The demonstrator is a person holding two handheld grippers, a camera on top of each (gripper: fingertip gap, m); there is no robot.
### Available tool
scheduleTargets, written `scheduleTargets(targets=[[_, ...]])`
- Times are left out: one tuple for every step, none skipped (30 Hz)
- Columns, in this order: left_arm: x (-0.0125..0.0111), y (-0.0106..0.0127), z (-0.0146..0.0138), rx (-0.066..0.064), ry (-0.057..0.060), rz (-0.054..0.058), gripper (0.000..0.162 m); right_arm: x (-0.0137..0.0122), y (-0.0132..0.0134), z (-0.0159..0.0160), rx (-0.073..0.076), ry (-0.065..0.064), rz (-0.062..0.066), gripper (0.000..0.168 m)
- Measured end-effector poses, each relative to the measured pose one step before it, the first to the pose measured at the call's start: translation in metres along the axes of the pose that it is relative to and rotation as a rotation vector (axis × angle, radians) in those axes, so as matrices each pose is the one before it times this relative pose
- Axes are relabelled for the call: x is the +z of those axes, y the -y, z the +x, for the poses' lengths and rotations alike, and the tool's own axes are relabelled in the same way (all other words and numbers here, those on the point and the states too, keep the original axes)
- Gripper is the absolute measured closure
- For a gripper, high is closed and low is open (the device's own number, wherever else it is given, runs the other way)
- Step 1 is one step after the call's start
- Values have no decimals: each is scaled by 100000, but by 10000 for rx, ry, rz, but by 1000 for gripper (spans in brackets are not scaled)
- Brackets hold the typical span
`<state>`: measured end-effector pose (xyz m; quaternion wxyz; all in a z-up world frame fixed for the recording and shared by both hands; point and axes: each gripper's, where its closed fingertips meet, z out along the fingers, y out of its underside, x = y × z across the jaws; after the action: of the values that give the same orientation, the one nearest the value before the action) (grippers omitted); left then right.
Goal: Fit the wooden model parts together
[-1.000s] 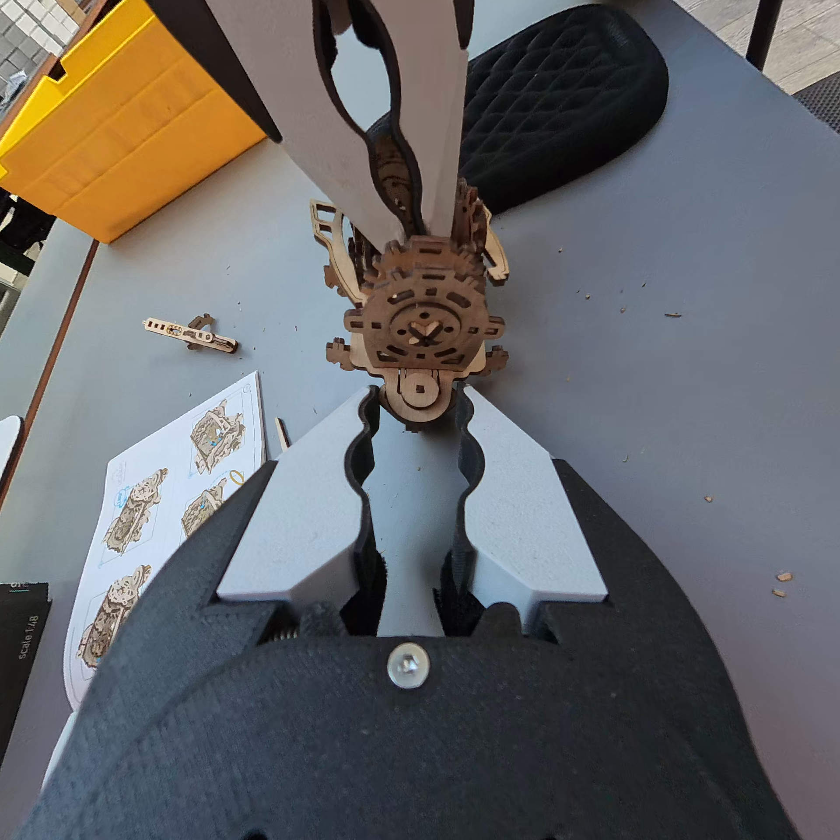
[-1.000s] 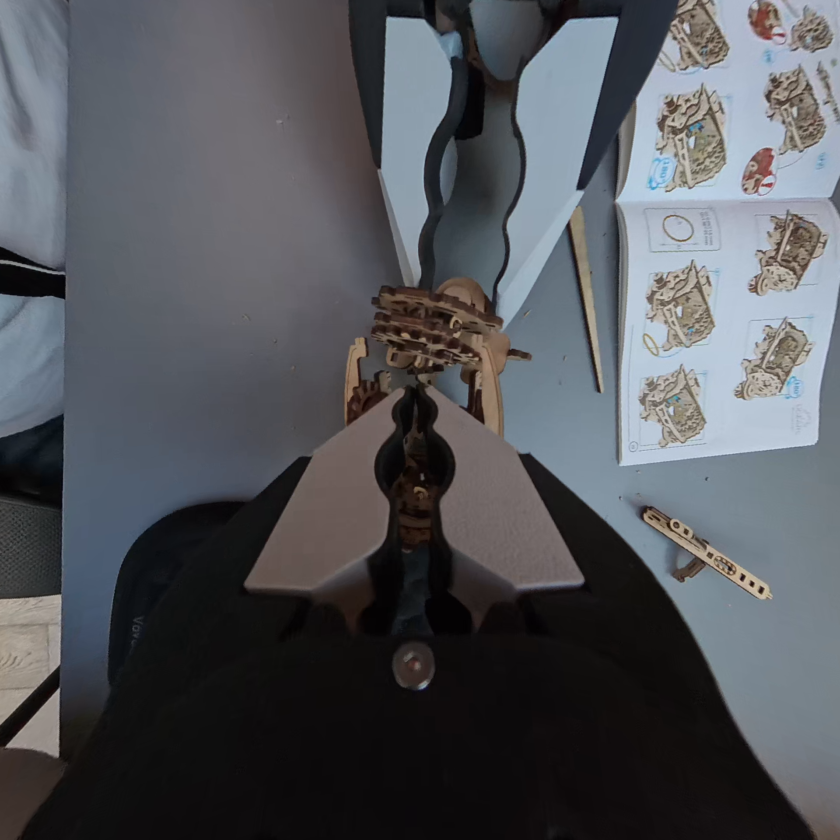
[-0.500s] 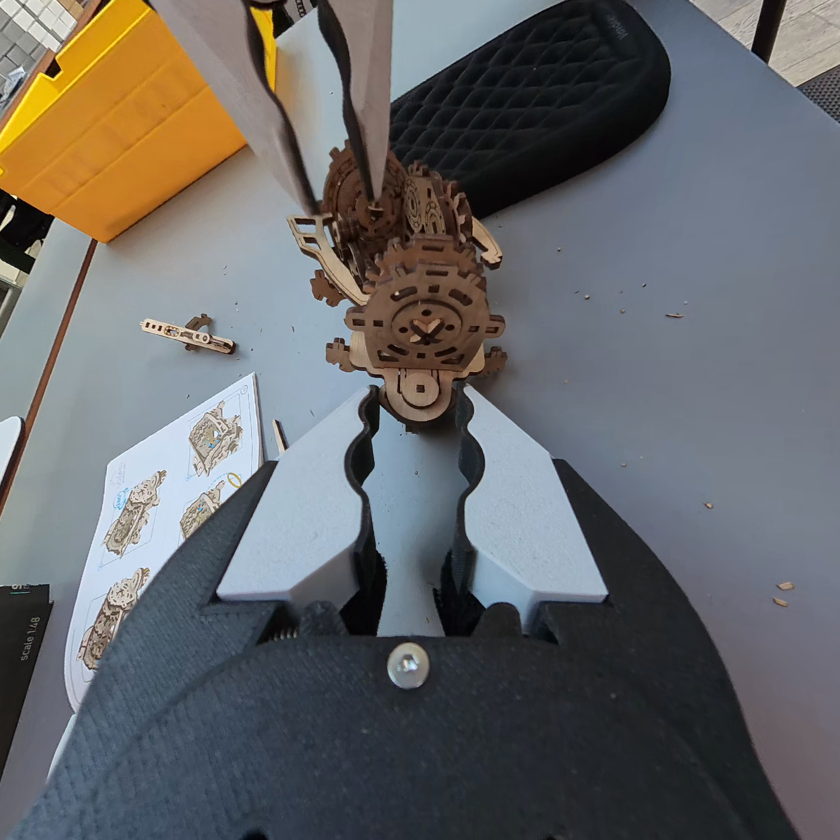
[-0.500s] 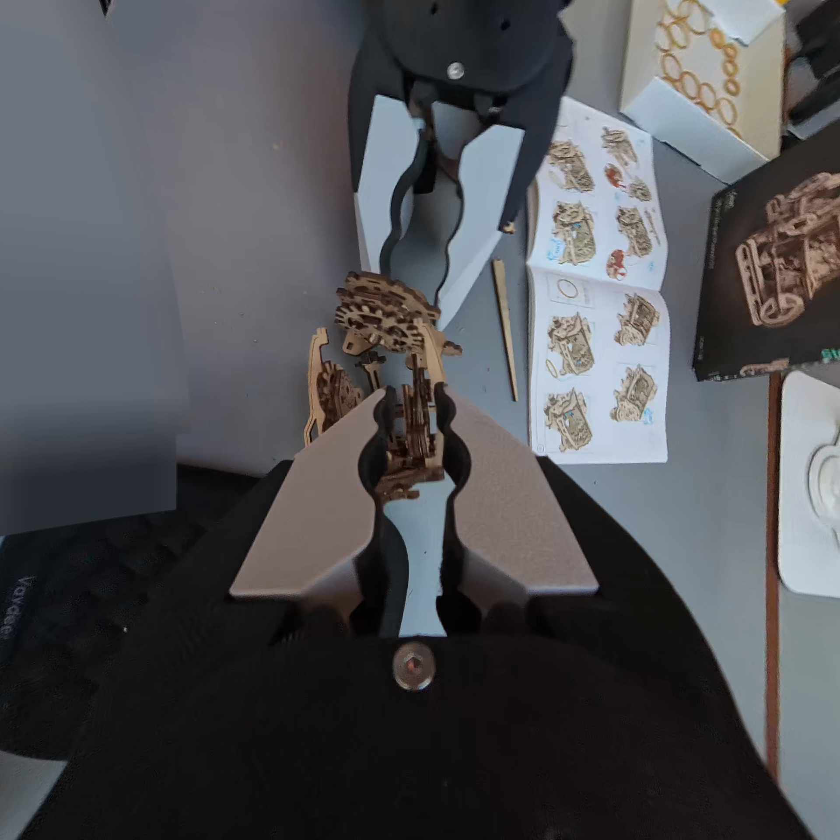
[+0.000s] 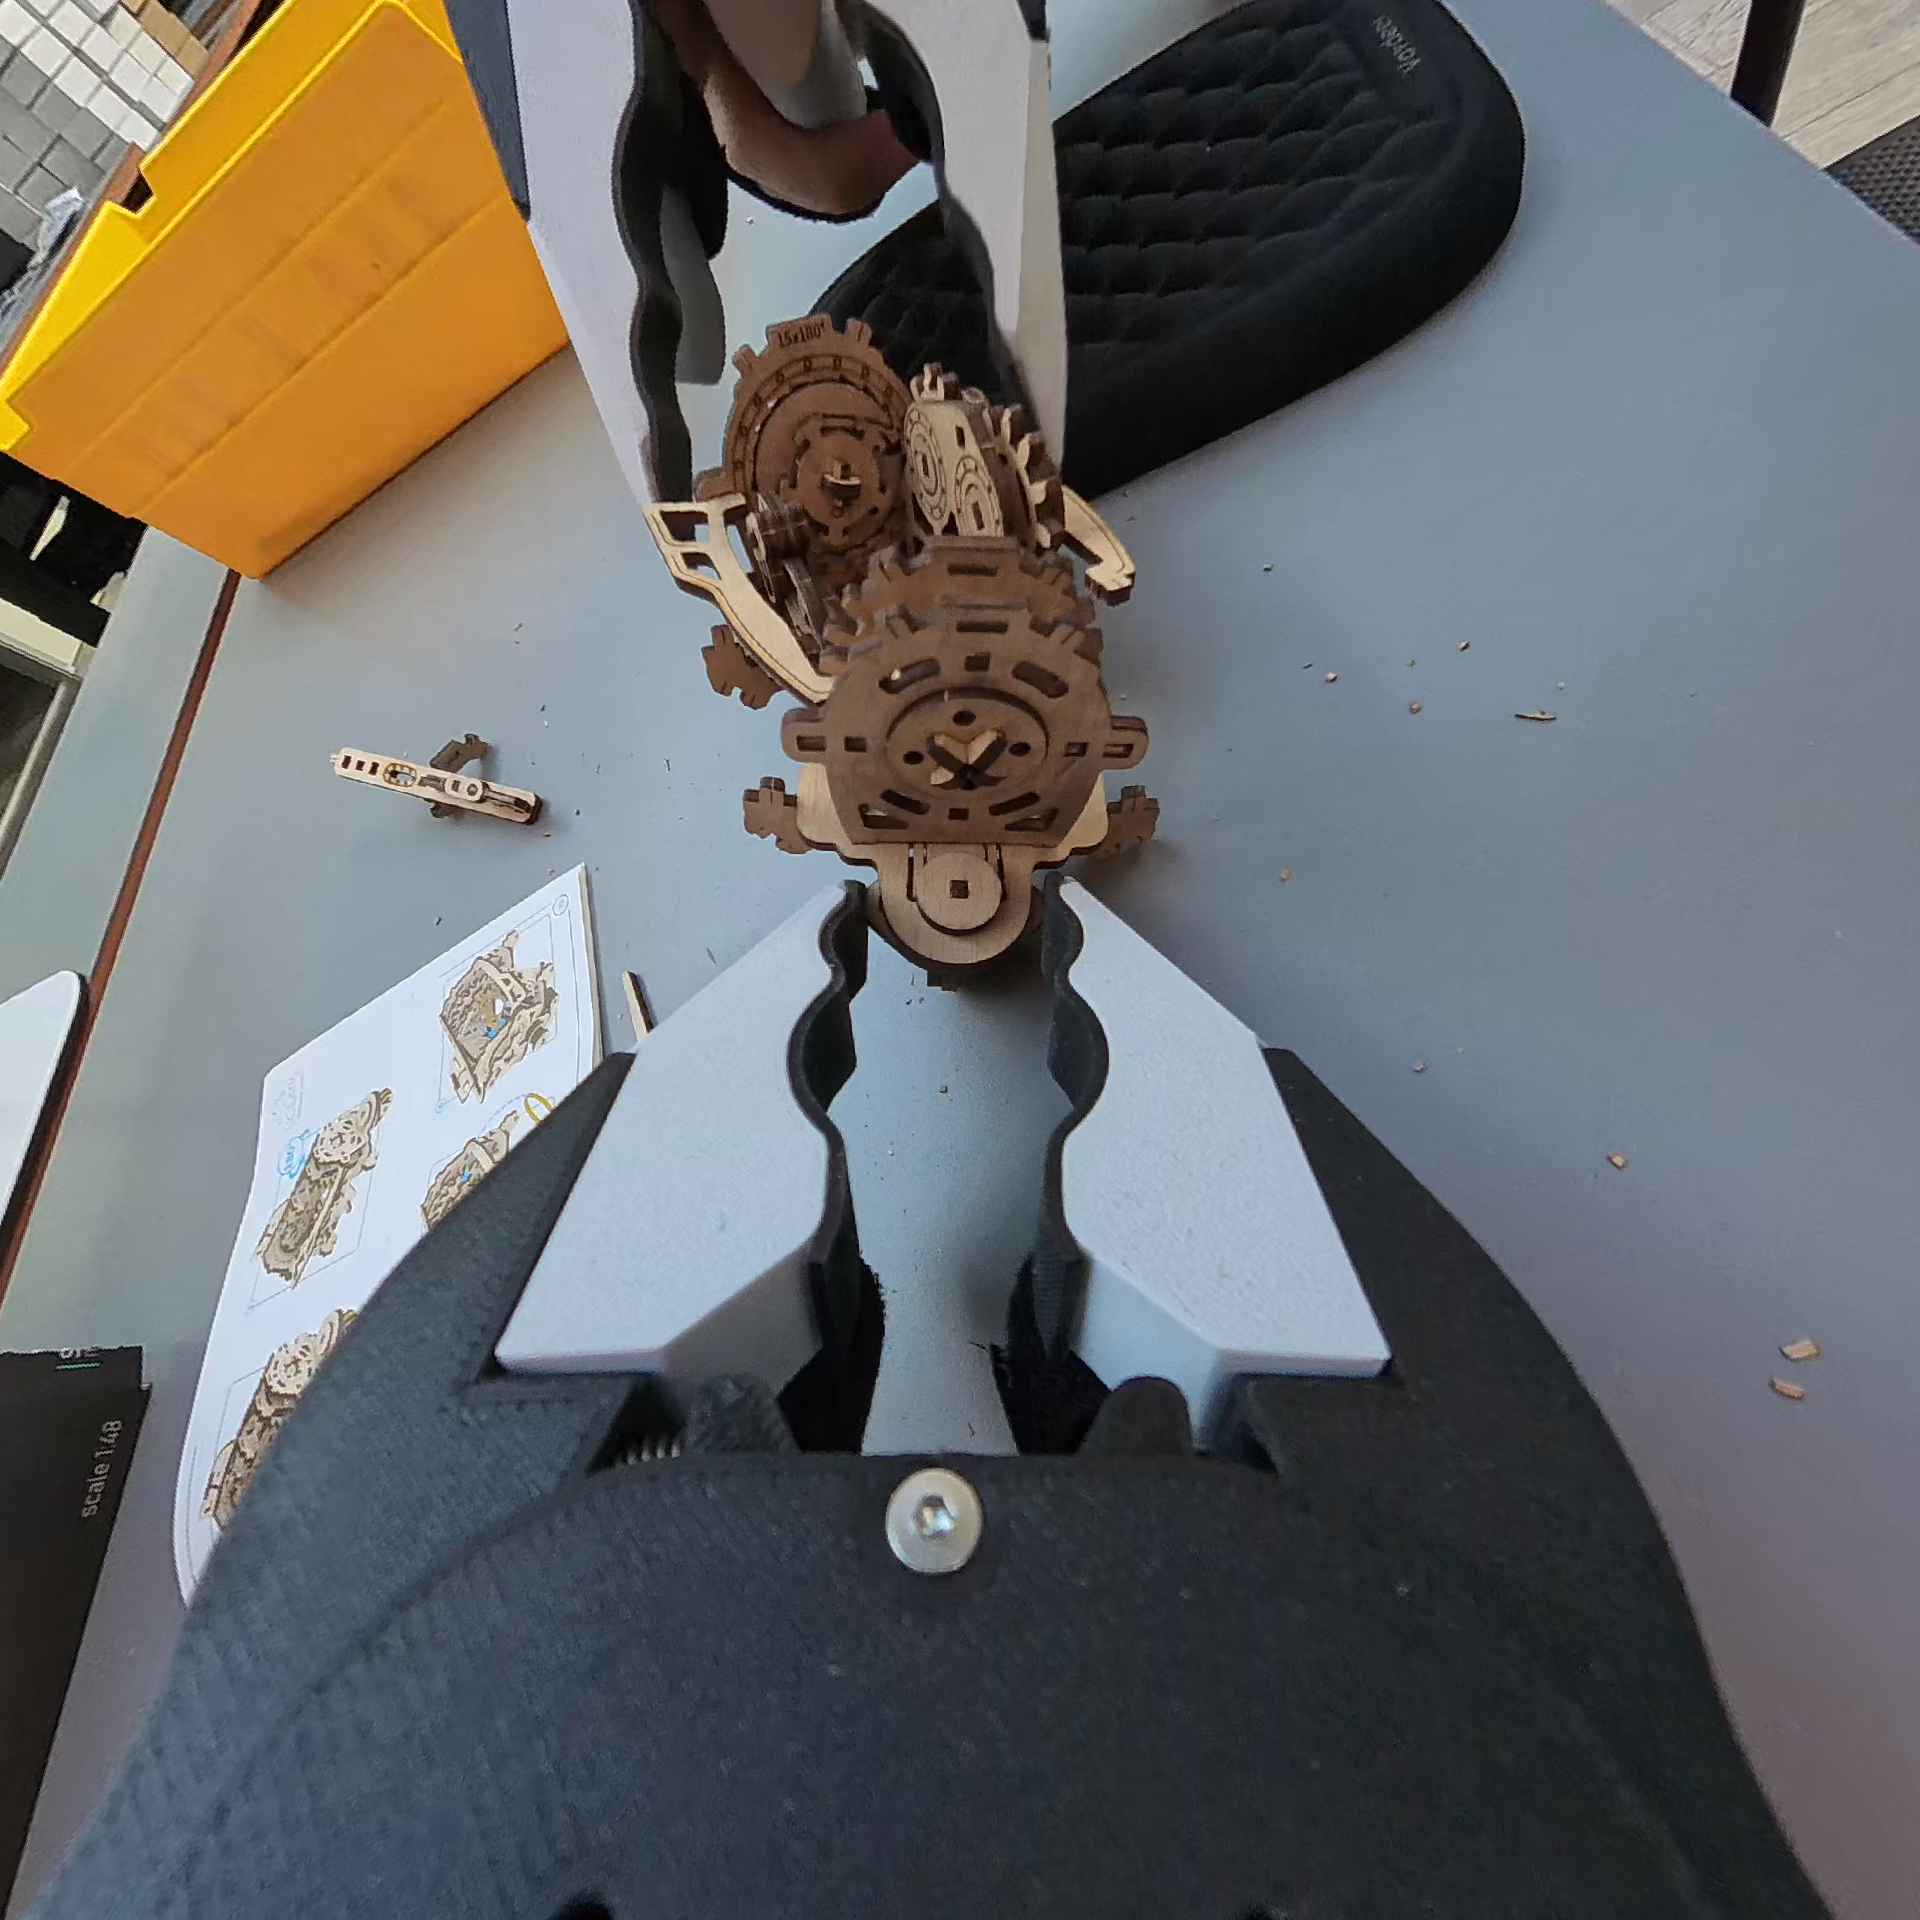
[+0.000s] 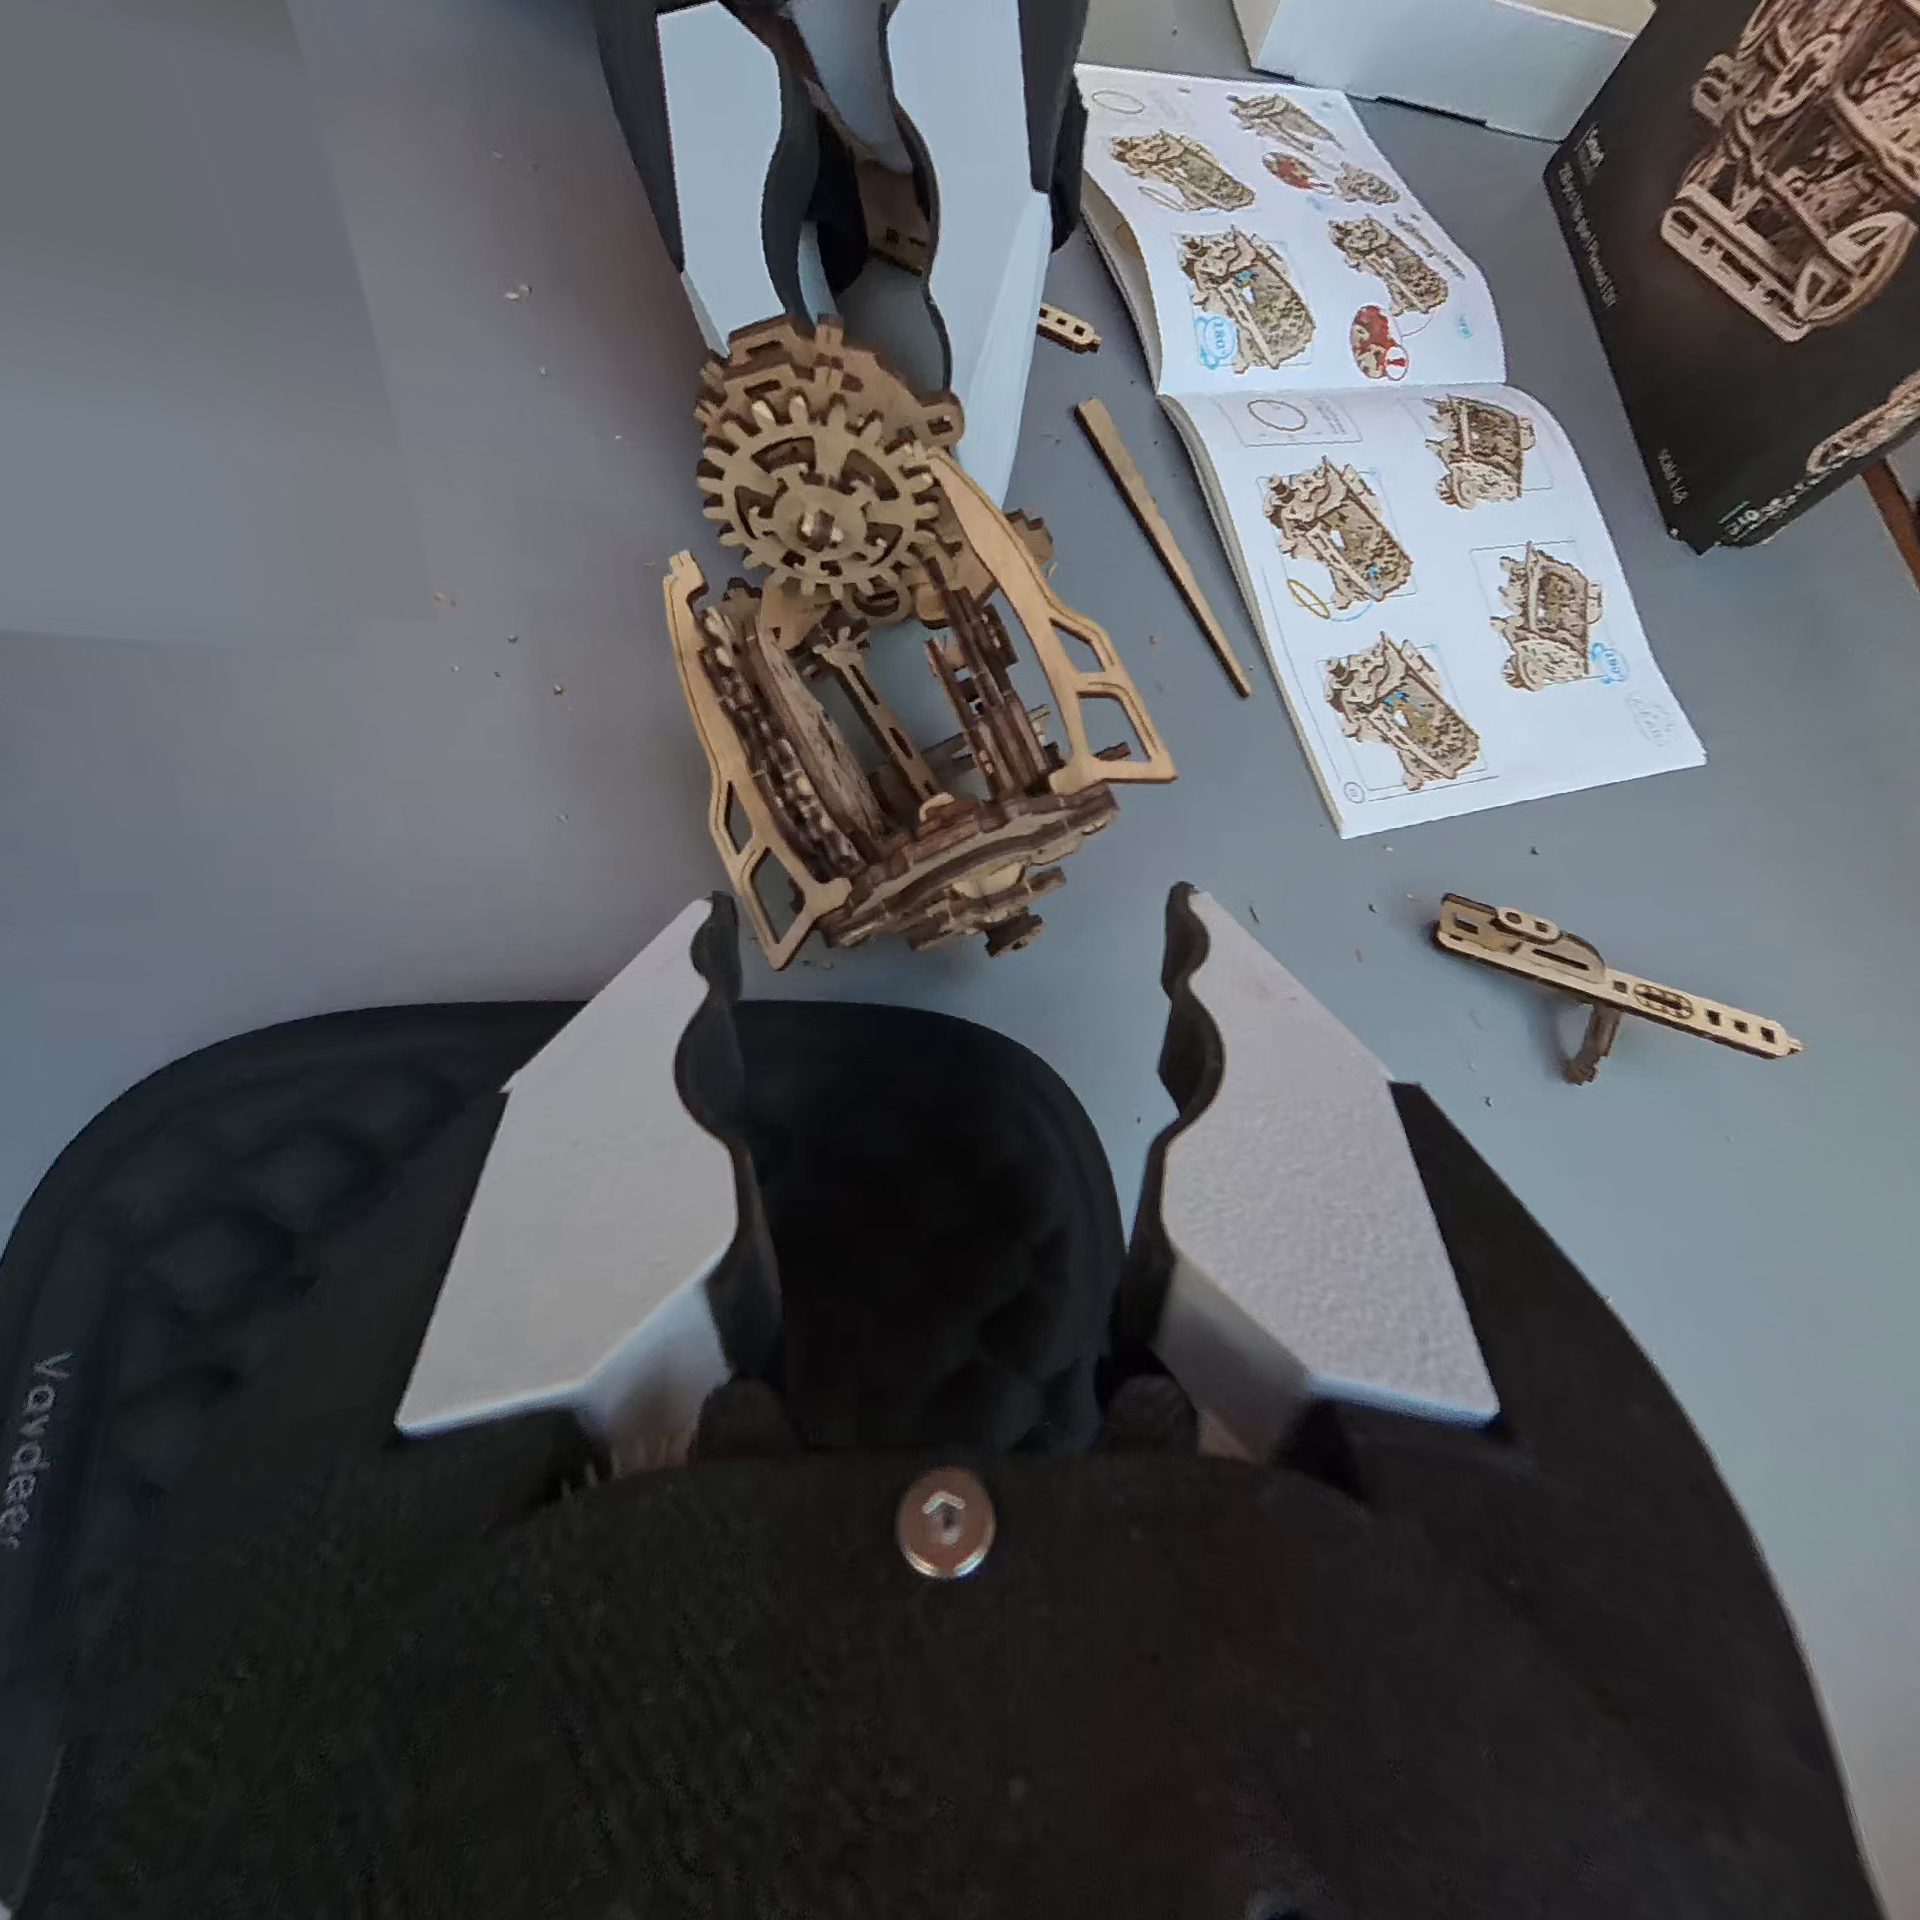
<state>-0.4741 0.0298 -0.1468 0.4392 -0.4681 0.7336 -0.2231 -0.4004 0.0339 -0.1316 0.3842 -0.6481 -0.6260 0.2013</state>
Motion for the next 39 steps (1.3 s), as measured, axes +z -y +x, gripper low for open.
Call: scheduleTargets(targets=[[-10, -18, -13, 9, 27, -18, 130, 212, 8, 261, -30, -224, -108, 86], [-5, -32, -35, 8, 40, -19, 130, 164, 156, -148, 35, 16, 48, 91], [-21, -63, -56, 14, 51, -25, 130, 139, 136, -193, 62, 10, 71, 95], [-30, -46, -30, 22, 33, -18, 130, 118, 21, -79, 67, -94, 26, 99], [-33, -37, -11, 38, 24, -19, 130, 88, 23, -170, 24, -54, 34, 103], [-28, -29, 8, 60, 37, -19, 130, 33, 68, -16, 31, -138, 43, 106], [-18, -30, -20, 55, 57, -28, 130, 28, 52, -72, 93, -64, 16, 106], [1, -24, -27, 37, 51, -17, 130, 7, 51, -71, 79, -38, 29, 106], [10, -5, -4, 10, 22, -7, 130, 4, 5, 32, 62, -75, 23, 106], [12, -1, -12, -8, 10, -8, 130, 16, -13, 108, 180, -86, -36, 107], [-4, -15, -20, 23, 24, -19, 130, 32, 50, 21, 187, -27, -8, 107], [-37, -80, -75, 54, 73, -47, 130, 36, 57, 30, 158, -39, 15, 107], [-52, -76, -48, 59, 71, -36, 130, 26, 49, -27, 91, -21, 20, 107], [-82, -36, -3, 22, 51, -8, 130, 12, 50, -74, 23, -18, 23, 107], [-80, -34, 0, -11, 54, -11, 130, 20, -12, -2, 24, -65, -23, 107], [-93, -53, 1, 1, 53, -28, 130, 32, -23, -5, 16, -64, -34, 107], [-79, -51, 55, 4, 16, -41, 130, 16, -13, 35, -32, -68, -9, 107], [-63, -56, 27, -13, 31, -61, 130, -11, 24, 69, -1, -61, 1, 107], [-43, -50, -28, -13, 68, -68, 130, -35, 100, 67, 78, -17, 42, 107], [-24, -38, -11, -6, 56, -74, 130, 0, 89, -13, 127, 47, 53, 107], [3, 7, -20, -7, 62, -46, 130, -4, 77, -50, 113, 66, 49, 107], [51, -31, -50, -25, 86, -74, 130, -23, 116, -80, 68, 66, 78, 107], [69, 10, 8, -25, 62, -63, 130, -41, 135, -99, 34, 72, 91, 107], [60, 32, 19, 14, 64, -33, 130, -31, 11, -57, -4, 48, 23, 107], [52, 21, -2, 27, 67, -34, 130, -9, -55, 24, 14, 10, -2, 107], [13, 2, 3, -1, 29, -31, 130, -10, -19, -7, 37, 35, 1, 107], [-11, -7, -4, -71, -6, -27, 130, -17, 6, -6, 16, 26, 14, 107], [-21, -20, -11, -112, -18, -6, 130, -20, 21, 6, 5, 8, 16, 107], [-37, -12, -3, -114, -25, 2, 130, 3, -10, -5, 10, 6, 2, 107], [-42, 0, 7, -87, -24, 8, 130, 16, -35, 3, 15, 10, -5, 107], [-33, -31, -17, -56, 1, -30, 130, 8, -28, 21, 33, 10, -13, 108], [-42, -46, -17, -72, -2, -92, 130, 1, -3, 9, 41, 20, 7, 108], [-61, -20, 24, -70, -37, -142, 130, -1, -28, 2, 37, 26, -4, 108], [-61, -12, 40, -48, -33, -132, 130, 3, -19, 10, 37, 20, 2, 108], [-48, -6, 18, -42, -8, -100, 130, -4, -21, 8, 32, 7, -13, 108], [-19, -7, 14, -51, 2, -63, 130, -4, -23, 4, 3, 0, -21, 108], [30, -28, 23, -57, -2, -65, 130, 4, -32, -10, -32, -18, -21, 108], [33, -11, -30, -41, 25, -63, 130, 15, -49, -42, -59, -12, -43, 109], [30, 12, -30, -58, 9, -96, 130, 49, -202, -176, -85, 67, -140, 114]])
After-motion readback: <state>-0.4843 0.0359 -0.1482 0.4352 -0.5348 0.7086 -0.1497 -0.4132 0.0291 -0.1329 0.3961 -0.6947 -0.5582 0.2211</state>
